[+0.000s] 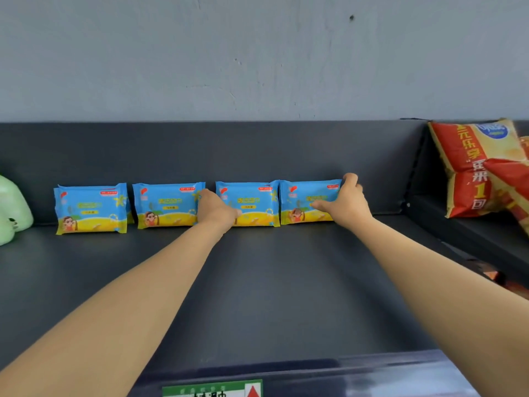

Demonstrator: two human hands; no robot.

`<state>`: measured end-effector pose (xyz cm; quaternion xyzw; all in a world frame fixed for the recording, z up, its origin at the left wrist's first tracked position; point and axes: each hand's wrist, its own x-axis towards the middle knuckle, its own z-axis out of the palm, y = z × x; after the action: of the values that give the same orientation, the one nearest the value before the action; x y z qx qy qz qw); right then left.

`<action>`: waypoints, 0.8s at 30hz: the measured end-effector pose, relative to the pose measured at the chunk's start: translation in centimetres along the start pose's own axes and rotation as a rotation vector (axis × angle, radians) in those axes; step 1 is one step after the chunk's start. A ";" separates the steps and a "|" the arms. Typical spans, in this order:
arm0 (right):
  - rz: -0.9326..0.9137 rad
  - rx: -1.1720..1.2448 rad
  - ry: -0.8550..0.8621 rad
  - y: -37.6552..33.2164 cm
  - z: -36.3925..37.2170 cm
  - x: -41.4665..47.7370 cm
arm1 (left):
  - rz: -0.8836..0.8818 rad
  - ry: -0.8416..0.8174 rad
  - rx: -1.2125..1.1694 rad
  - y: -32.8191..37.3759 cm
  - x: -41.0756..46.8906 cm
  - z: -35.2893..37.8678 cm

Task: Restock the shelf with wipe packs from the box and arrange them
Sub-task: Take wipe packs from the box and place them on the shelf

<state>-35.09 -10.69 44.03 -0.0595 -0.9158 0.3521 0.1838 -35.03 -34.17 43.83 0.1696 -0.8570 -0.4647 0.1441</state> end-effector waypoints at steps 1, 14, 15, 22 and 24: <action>0.039 0.035 -0.019 0.0 0.1 0.0 | -0.002 0.005 0.007 0.0 0.0 0.0; 0.104 -0.030 -0.083 -0.1 0.5 0.0 | 0.014 0.009 0.065 0.0 -0.2 0.7; 0.107 -0.031 -0.076 -0.1 0.6 -0.1 | 0.016 0.016 0.065 0.1 -0.2 0.8; 0.052 -0.098 0.058 -0.9 0.5 -0.8 | -0.010 0.009 0.112 0.4 -0.7 0.5; 0.038 -0.131 0.092 -1.2 0.2 -1.0 | -0.013 -0.002 0.141 0.3 -0.9 0.3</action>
<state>-34.27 -11.97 44.41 -0.1050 -0.9262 0.2917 0.2146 -34.41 -33.44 43.83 0.1841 -0.8866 -0.4045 0.1279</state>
